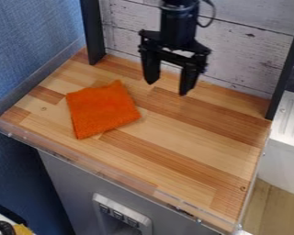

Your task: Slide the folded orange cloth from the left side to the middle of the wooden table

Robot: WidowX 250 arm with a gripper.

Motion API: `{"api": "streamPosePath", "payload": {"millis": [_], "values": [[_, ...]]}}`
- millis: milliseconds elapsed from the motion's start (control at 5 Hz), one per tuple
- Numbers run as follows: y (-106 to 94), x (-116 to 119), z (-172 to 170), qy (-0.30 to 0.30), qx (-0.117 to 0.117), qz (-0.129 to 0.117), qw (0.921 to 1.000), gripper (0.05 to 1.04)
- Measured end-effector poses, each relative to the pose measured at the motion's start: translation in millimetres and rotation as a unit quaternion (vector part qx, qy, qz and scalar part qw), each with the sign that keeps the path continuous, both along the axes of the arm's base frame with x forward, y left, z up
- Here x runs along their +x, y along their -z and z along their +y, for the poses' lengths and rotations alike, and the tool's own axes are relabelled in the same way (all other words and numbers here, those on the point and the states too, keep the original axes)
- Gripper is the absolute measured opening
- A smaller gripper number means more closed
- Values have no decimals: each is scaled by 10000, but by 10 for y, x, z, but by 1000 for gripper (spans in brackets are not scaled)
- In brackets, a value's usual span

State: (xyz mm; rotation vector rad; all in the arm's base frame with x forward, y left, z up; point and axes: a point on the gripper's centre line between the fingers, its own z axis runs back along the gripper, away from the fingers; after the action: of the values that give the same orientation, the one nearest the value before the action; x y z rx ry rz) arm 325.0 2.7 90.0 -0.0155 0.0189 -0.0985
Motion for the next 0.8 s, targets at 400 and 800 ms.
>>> {"api": "streamPosePath", "payload": {"millis": [400,800], "values": [[-129,-53,463,290,3,-309,9991,999],[-229,-63,808,464,21,-416,9981,999]]}}
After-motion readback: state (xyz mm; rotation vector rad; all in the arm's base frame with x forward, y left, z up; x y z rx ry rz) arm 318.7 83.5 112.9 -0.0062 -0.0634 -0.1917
